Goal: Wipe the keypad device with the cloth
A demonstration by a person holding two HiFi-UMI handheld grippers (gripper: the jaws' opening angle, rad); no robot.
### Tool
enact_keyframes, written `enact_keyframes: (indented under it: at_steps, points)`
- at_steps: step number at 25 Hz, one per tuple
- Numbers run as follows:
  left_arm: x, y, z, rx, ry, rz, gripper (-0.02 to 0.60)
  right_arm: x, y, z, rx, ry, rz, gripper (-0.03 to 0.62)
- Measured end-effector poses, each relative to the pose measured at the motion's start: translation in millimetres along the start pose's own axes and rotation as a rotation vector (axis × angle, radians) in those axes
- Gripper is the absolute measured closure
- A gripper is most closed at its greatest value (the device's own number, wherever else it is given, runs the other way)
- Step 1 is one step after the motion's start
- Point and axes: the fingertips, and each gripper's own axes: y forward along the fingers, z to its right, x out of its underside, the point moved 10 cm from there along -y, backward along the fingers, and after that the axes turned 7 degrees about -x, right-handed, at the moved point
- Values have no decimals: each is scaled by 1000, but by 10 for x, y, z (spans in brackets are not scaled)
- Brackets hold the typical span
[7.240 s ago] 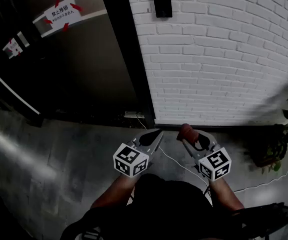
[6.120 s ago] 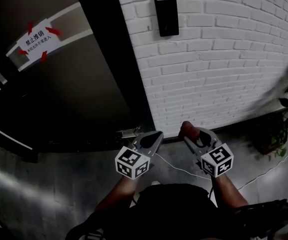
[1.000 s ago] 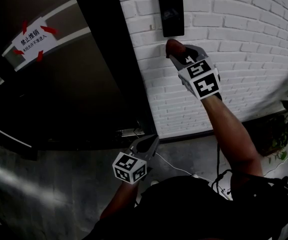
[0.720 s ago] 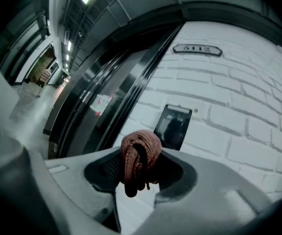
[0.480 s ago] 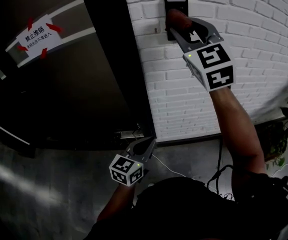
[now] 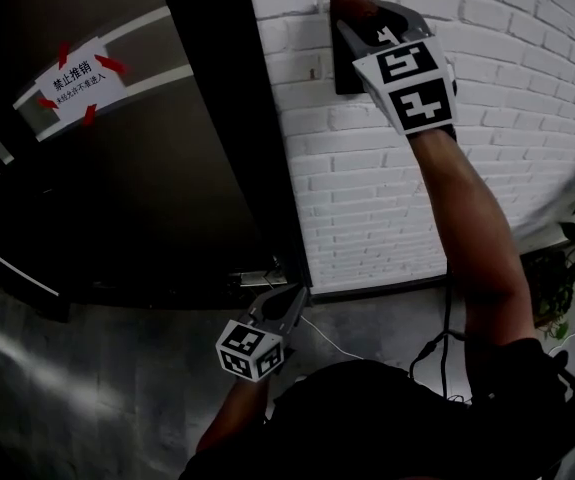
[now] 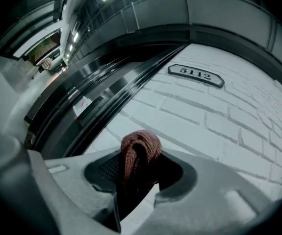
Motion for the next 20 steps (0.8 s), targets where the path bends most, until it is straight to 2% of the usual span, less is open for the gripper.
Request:
enact_keyframes:
  at_steps: [20]
  points:
    - [3, 82, -39, 24, -11, -8, 565, 258, 3, -105, -1, 54, -24, 445]
